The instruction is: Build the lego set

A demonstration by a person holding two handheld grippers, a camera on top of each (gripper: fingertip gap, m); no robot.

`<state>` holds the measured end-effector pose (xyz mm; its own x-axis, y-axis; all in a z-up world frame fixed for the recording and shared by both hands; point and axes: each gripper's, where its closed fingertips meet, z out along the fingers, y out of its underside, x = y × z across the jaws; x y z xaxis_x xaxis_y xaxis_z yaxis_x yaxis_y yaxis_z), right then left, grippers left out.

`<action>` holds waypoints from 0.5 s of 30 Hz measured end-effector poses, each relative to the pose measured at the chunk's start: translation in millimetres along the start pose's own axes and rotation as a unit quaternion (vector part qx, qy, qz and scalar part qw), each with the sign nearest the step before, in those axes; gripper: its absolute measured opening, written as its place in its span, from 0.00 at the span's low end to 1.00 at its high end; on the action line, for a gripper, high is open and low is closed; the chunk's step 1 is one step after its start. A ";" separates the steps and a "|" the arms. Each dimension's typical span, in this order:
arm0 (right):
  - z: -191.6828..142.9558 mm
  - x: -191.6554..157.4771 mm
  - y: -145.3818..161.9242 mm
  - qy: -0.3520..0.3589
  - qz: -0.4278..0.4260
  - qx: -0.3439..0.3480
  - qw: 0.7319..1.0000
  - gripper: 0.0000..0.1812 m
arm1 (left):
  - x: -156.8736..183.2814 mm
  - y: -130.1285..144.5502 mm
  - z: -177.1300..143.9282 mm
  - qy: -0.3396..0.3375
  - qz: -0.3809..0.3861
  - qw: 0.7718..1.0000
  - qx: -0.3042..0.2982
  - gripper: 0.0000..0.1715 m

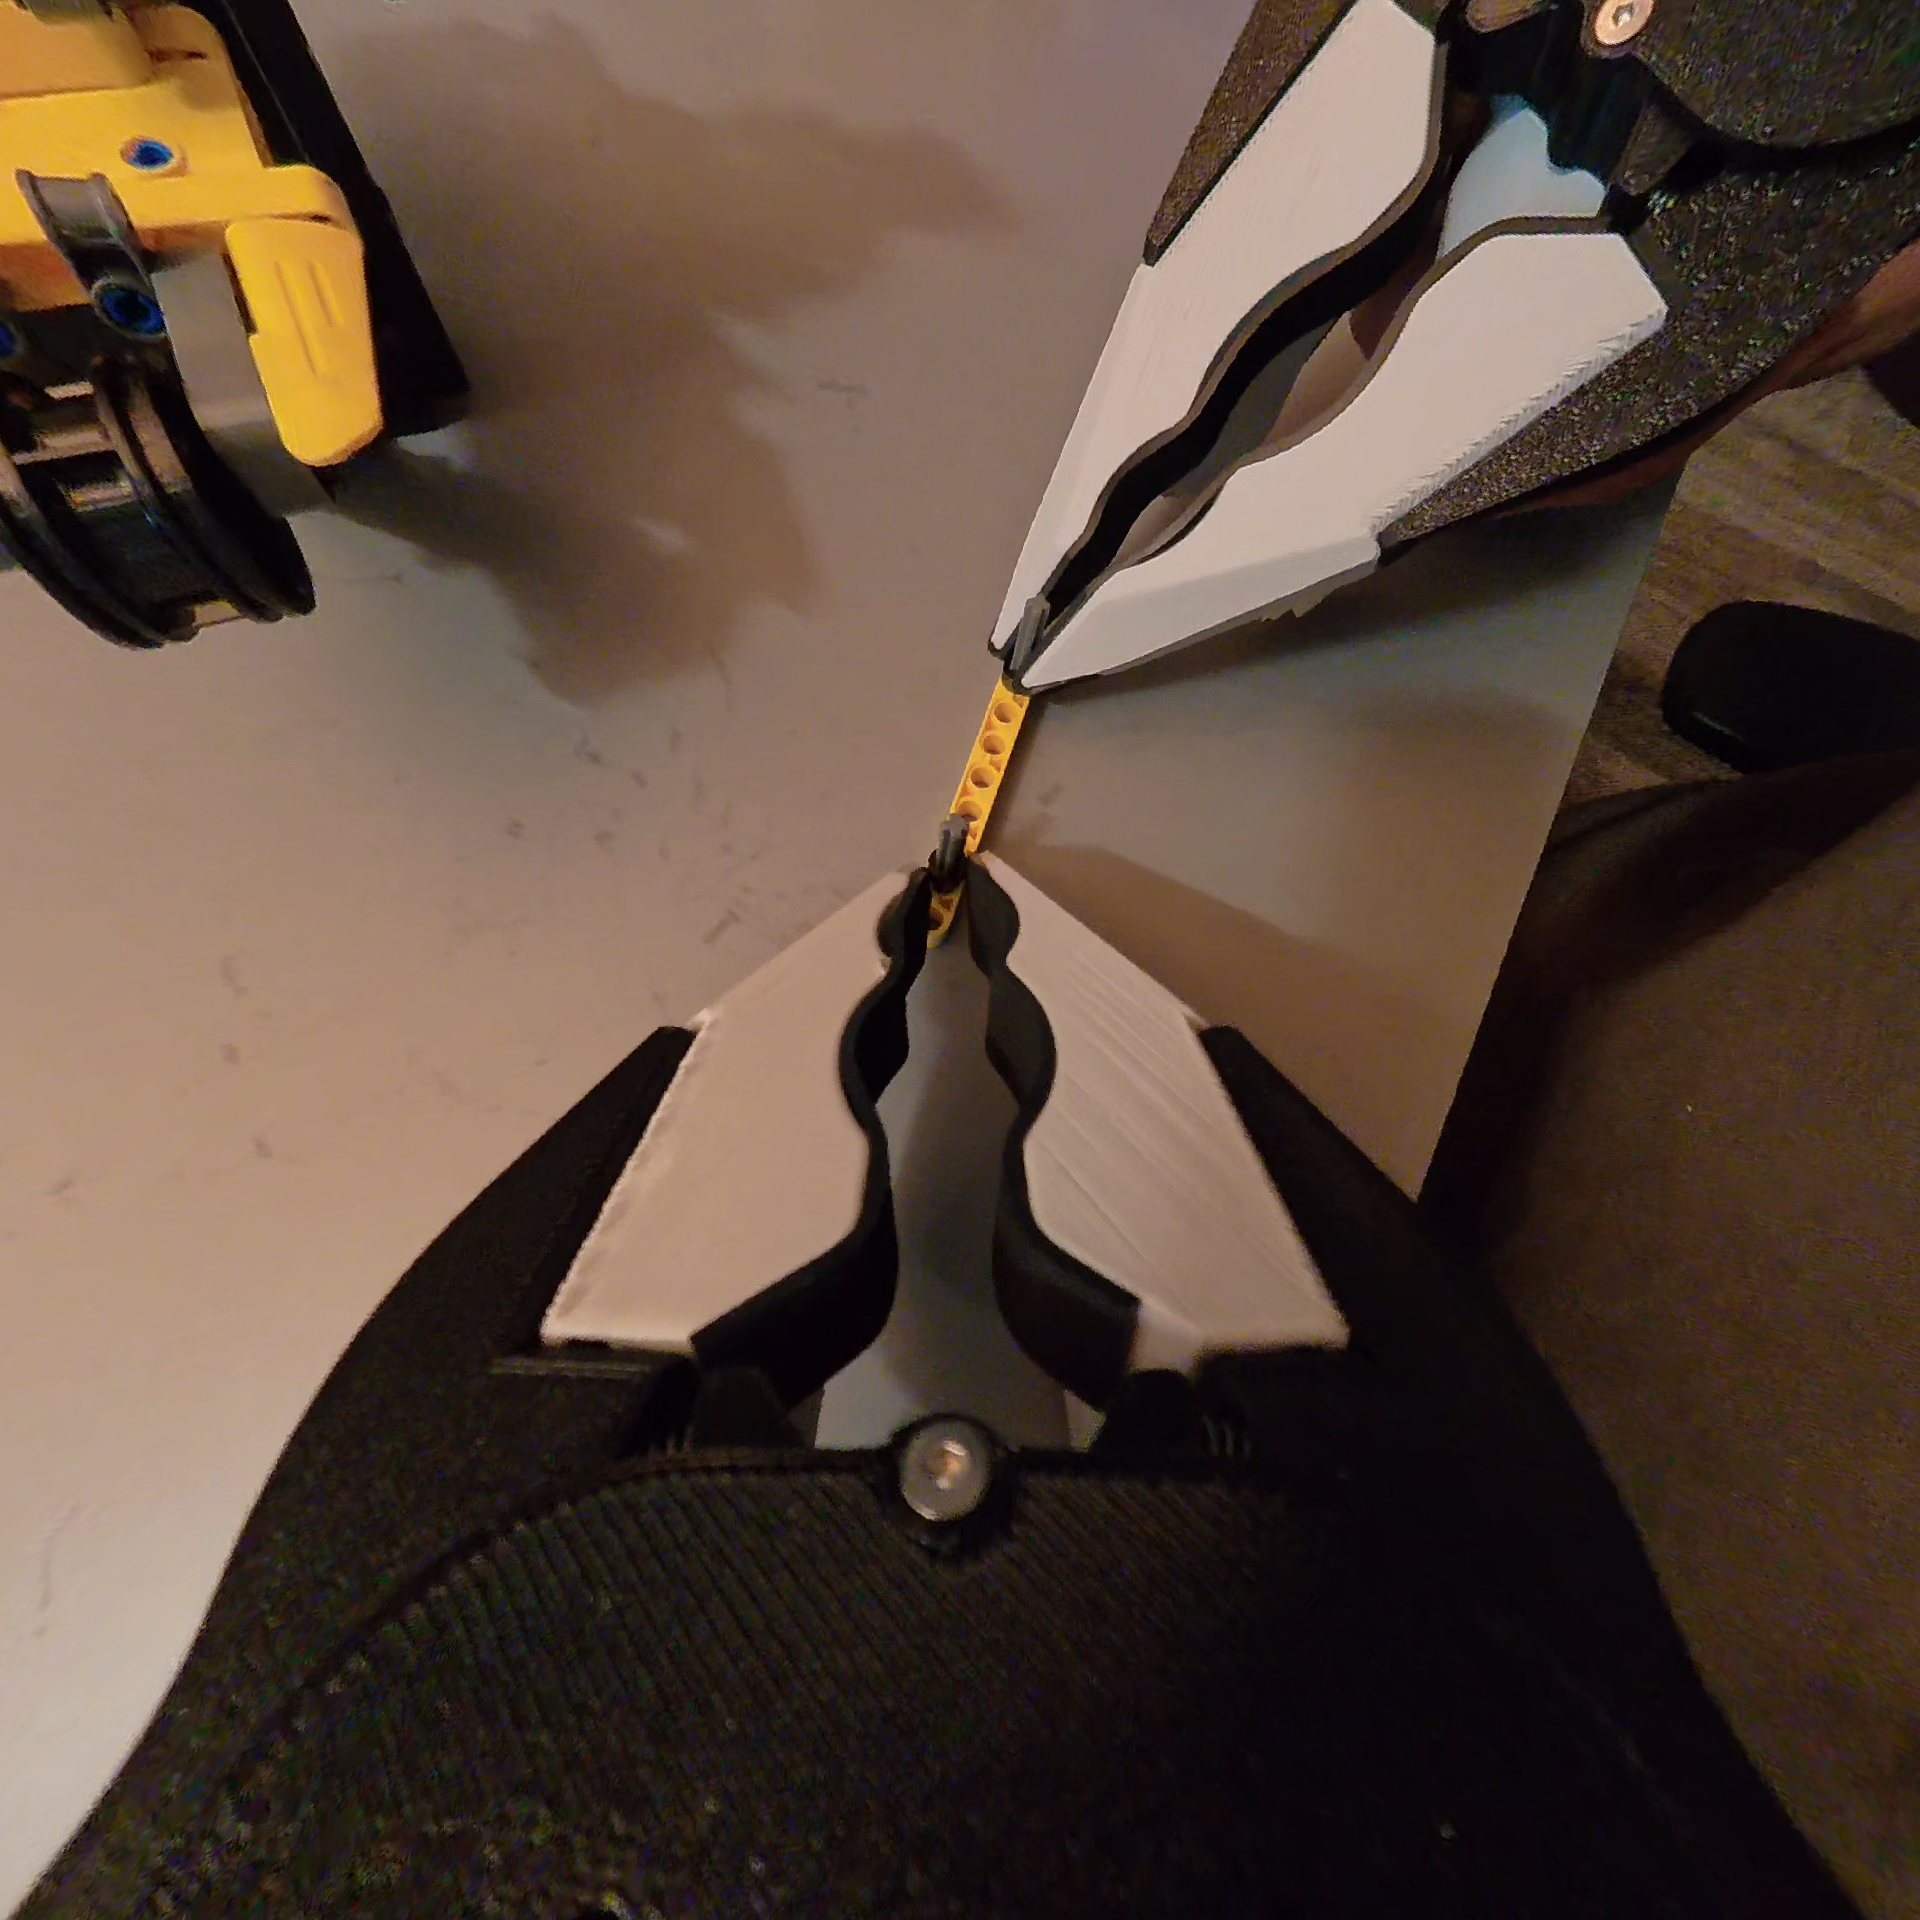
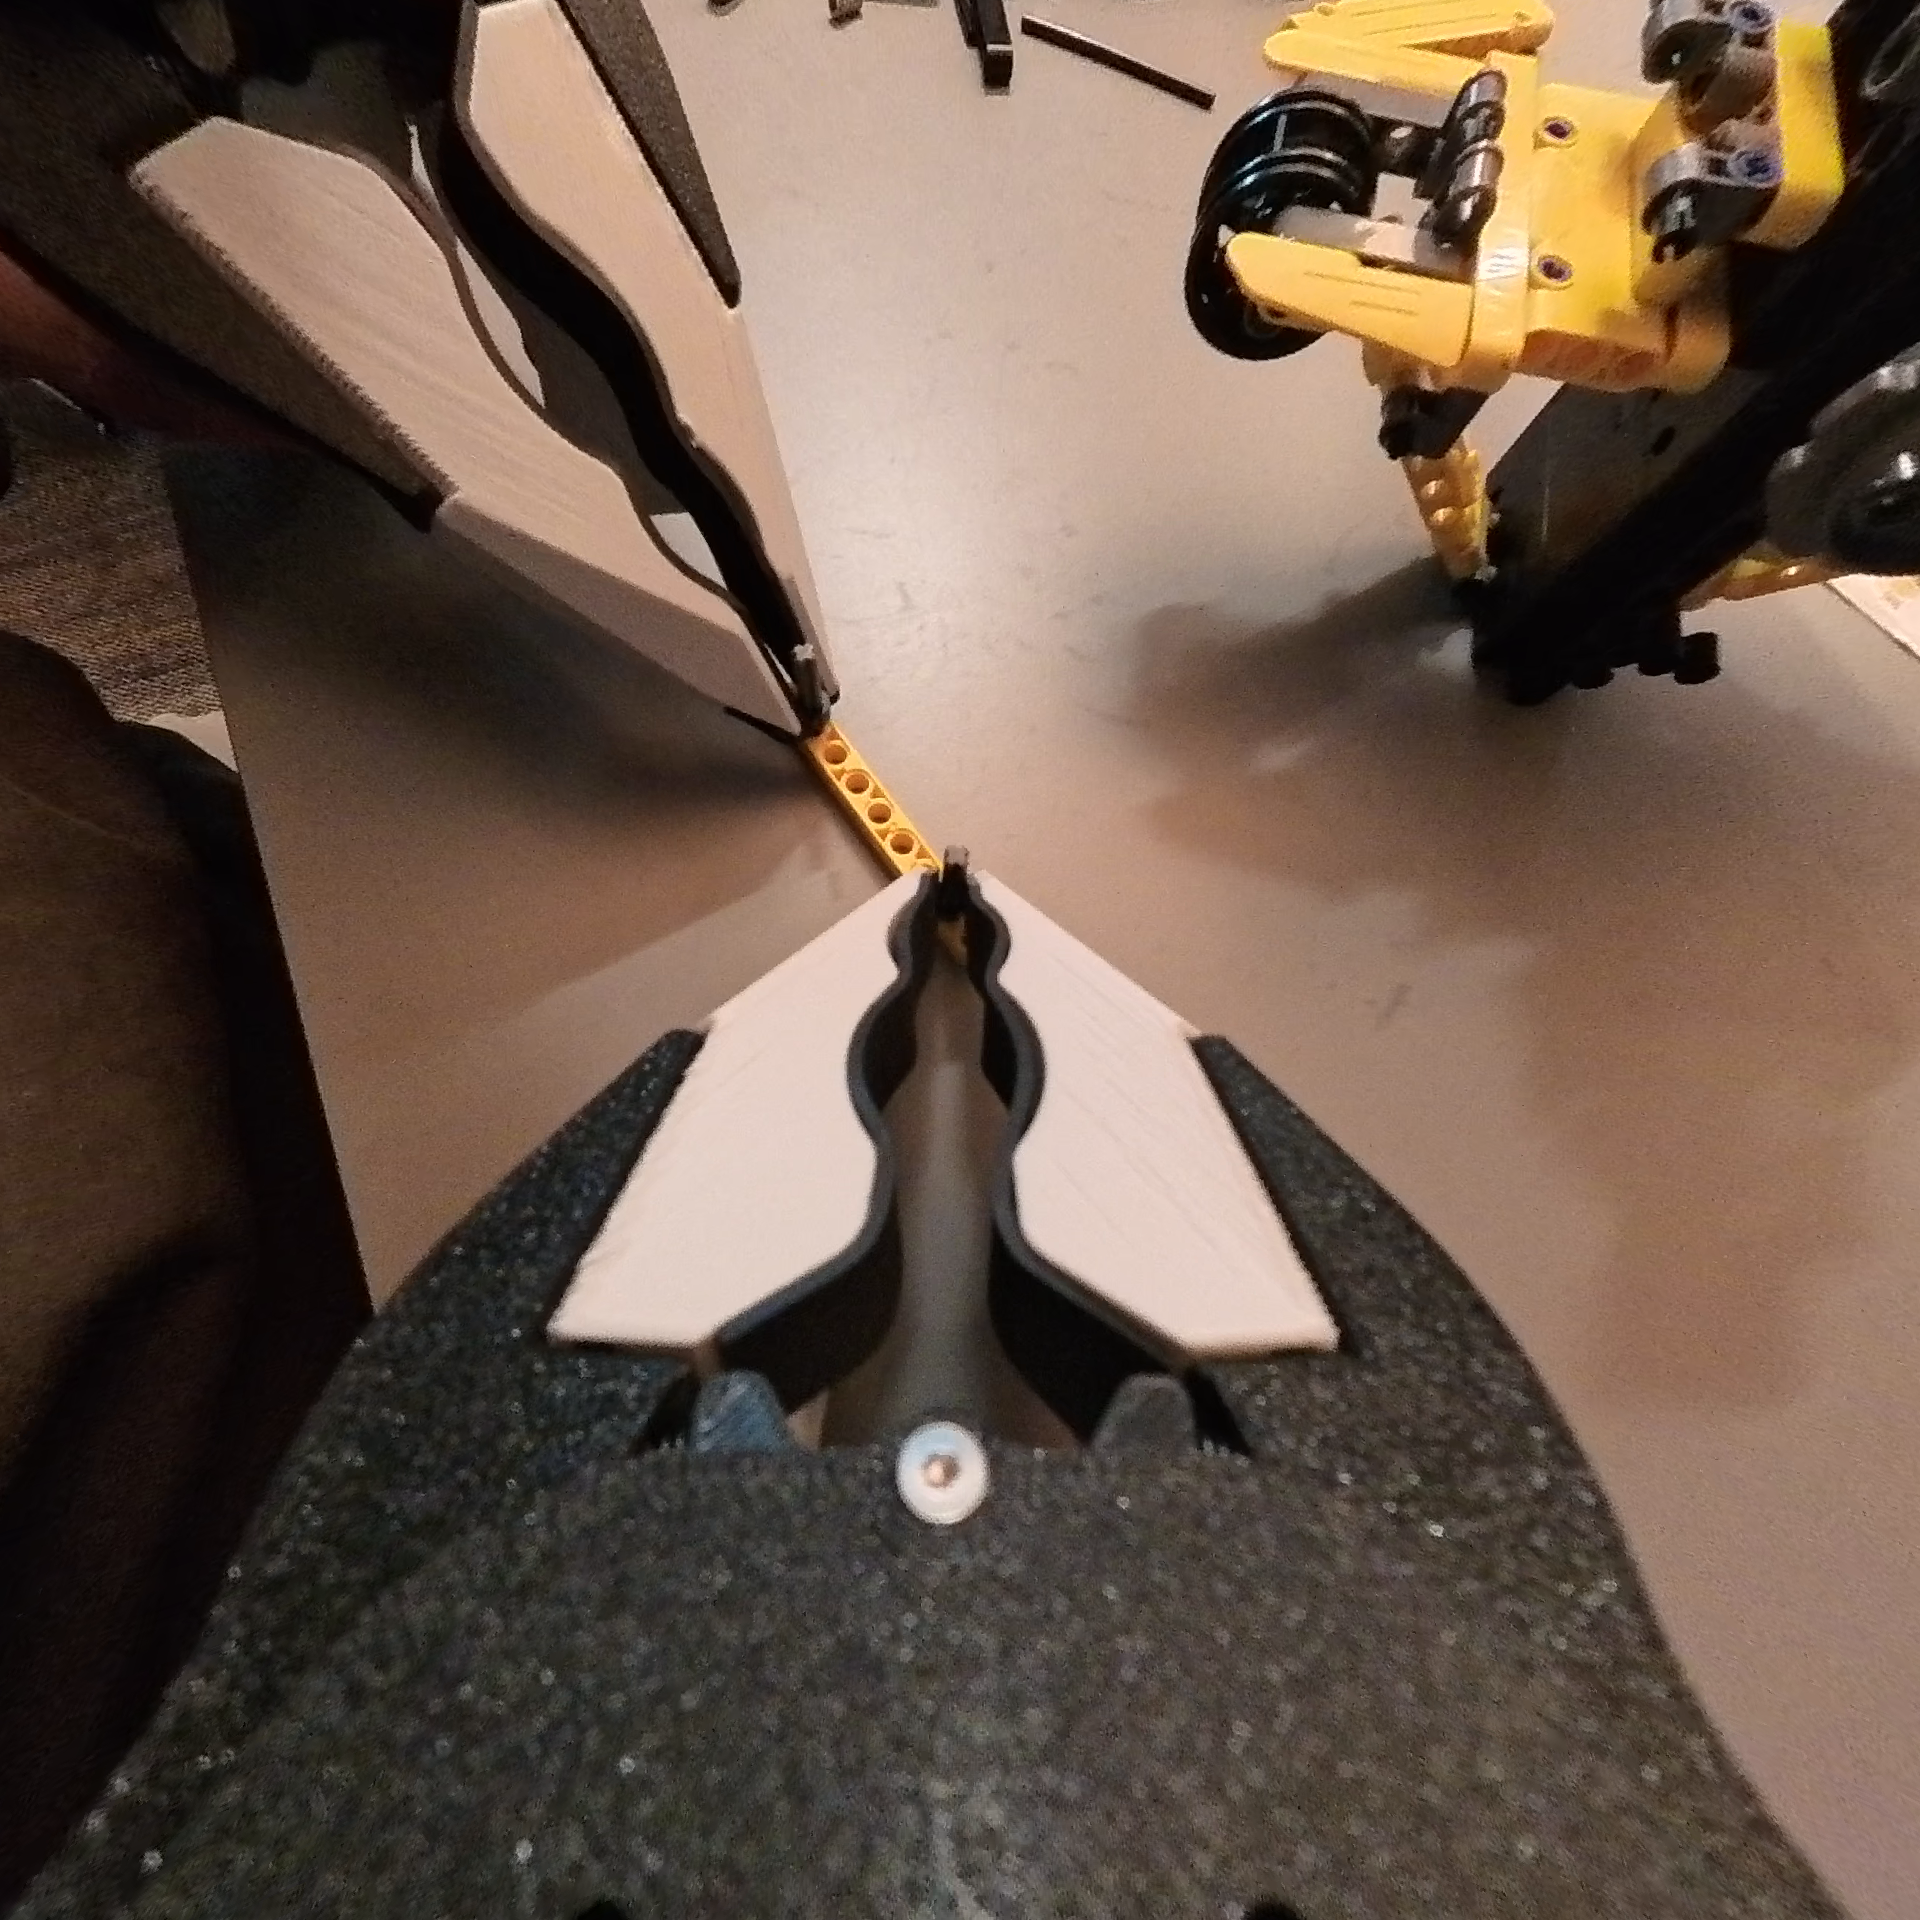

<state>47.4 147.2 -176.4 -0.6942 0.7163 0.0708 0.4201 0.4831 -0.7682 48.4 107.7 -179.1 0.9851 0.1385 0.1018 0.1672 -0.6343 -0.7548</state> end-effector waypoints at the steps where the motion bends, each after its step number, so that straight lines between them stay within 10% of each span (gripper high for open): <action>1: 0.0 0.0 0.0 0.000 0.000 0.000 1.000 0.02 | 0.2 0.1 0.0 0.006 -0.002 1.000 -0.001 0.03; 15: -0.1 -0.1 0.0 0.010 -0.010 0.000 1.000 0.02 | 1.3 -1.5 -4.1 0.058 0.001 0.998 0.005 0.14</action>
<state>47.5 147.2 -176.4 -0.6906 0.7165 0.0983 0.4068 0.4972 -0.7664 49.7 105.7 -175.1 0.9836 0.0477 0.1740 0.1651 -0.6264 -0.7618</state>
